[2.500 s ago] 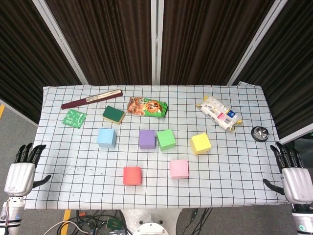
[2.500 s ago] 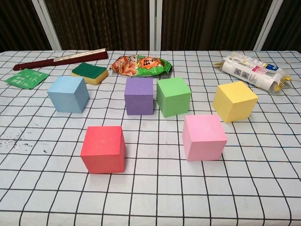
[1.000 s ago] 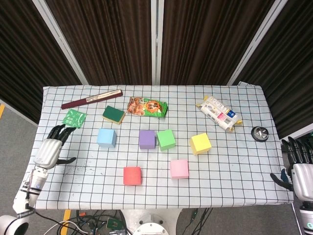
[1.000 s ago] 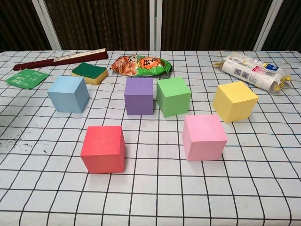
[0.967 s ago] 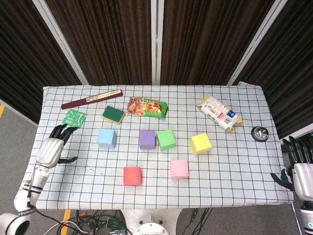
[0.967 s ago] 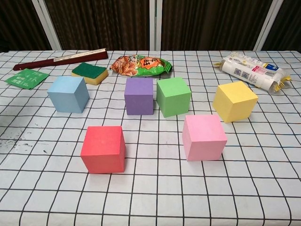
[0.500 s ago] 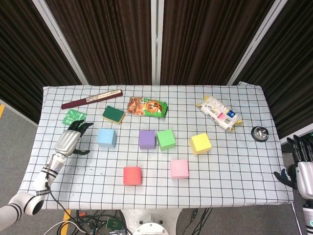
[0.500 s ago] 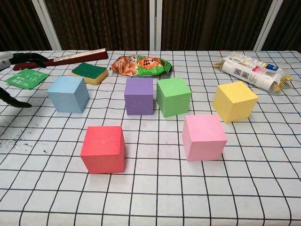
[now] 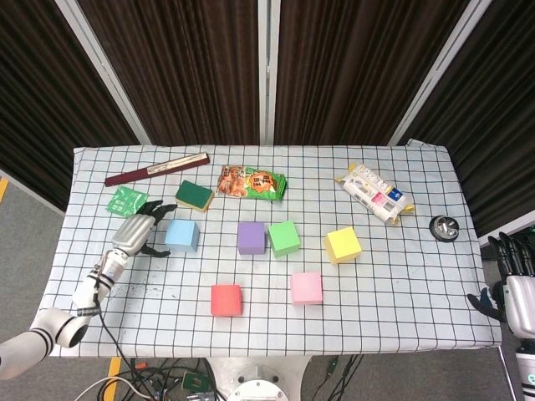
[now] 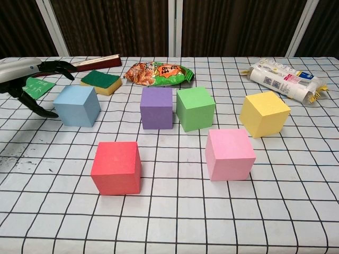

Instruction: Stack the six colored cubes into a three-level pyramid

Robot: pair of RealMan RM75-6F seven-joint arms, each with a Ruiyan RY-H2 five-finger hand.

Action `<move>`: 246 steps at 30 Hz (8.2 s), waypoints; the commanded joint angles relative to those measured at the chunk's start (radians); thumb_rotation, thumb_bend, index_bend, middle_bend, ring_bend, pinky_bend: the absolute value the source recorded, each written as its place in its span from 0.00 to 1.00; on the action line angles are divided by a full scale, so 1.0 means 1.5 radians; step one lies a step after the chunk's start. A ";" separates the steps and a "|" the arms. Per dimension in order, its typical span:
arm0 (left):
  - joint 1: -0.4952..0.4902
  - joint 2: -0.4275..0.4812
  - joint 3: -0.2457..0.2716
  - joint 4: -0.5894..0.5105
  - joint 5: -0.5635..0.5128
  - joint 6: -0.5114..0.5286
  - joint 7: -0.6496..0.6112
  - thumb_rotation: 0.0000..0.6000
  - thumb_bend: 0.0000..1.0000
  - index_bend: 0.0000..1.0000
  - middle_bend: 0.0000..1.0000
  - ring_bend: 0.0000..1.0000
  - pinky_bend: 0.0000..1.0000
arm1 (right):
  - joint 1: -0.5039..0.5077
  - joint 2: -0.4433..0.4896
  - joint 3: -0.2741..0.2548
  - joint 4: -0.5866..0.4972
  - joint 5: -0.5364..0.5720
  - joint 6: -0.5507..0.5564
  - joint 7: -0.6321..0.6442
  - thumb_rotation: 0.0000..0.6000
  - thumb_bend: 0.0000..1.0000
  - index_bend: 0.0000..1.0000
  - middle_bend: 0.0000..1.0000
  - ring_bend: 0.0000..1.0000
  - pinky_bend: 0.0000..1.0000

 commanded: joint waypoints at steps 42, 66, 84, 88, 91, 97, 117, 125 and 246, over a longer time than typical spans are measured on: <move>-0.028 -0.040 -0.074 -0.185 -0.180 -0.006 0.213 1.00 0.12 0.13 0.45 0.08 0.08 | 0.010 0.006 0.009 0.009 0.032 -0.031 0.018 1.00 0.04 0.00 0.00 0.00 0.00; -0.057 -0.106 -0.092 -0.161 -0.211 -0.012 0.280 1.00 0.13 0.13 0.45 0.10 0.08 | 0.011 -0.001 0.006 0.033 0.051 -0.054 0.039 1.00 0.04 0.00 0.00 0.00 0.00; -0.069 -0.136 -0.101 -0.124 -0.218 -0.018 0.276 1.00 0.13 0.13 0.46 0.10 0.08 | 0.009 -0.002 0.007 0.042 0.058 -0.056 0.048 1.00 0.04 0.00 0.00 0.00 0.00; -0.069 -0.138 -0.101 -0.123 -0.218 -0.018 0.276 1.00 0.13 0.13 0.46 0.10 0.08 | 0.010 -0.003 0.006 0.043 0.057 -0.058 0.050 1.00 0.04 0.00 0.00 0.00 0.00; -0.070 -0.139 -0.103 -0.123 -0.217 -0.016 0.277 1.00 0.13 0.13 0.46 0.10 0.08 | 0.009 -0.003 0.006 0.044 0.057 -0.058 0.050 1.00 0.04 0.00 0.00 0.00 0.00; -0.071 -0.141 -0.108 -0.121 -0.221 -0.011 0.283 1.00 0.13 0.13 0.47 0.10 0.08 | 0.008 -0.004 0.007 0.046 0.058 -0.058 0.052 1.00 0.04 0.00 0.00 0.00 0.00; -0.070 -0.145 -0.105 -0.121 -0.225 -0.013 0.294 1.00 0.13 0.13 0.47 0.11 0.07 | 0.009 -0.004 0.006 0.048 0.059 -0.061 0.052 1.00 0.04 0.00 0.00 0.00 0.00; -0.070 -0.148 -0.102 -0.121 -0.224 -0.013 0.299 1.00 0.13 0.13 0.47 0.11 0.07 | 0.008 -0.006 0.005 0.051 0.058 -0.062 0.054 1.00 0.04 0.00 0.00 0.00 0.00; 0.321 0.154 0.055 -0.234 -0.035 0.318 0.131 1.00 0.00 0.12 0.16 0.04 0.06 | 0.608 -0.412 0.068 0.280 0.260 -0.543 -0.165 1.00 0.06 0.00 0.16 0.00 0.00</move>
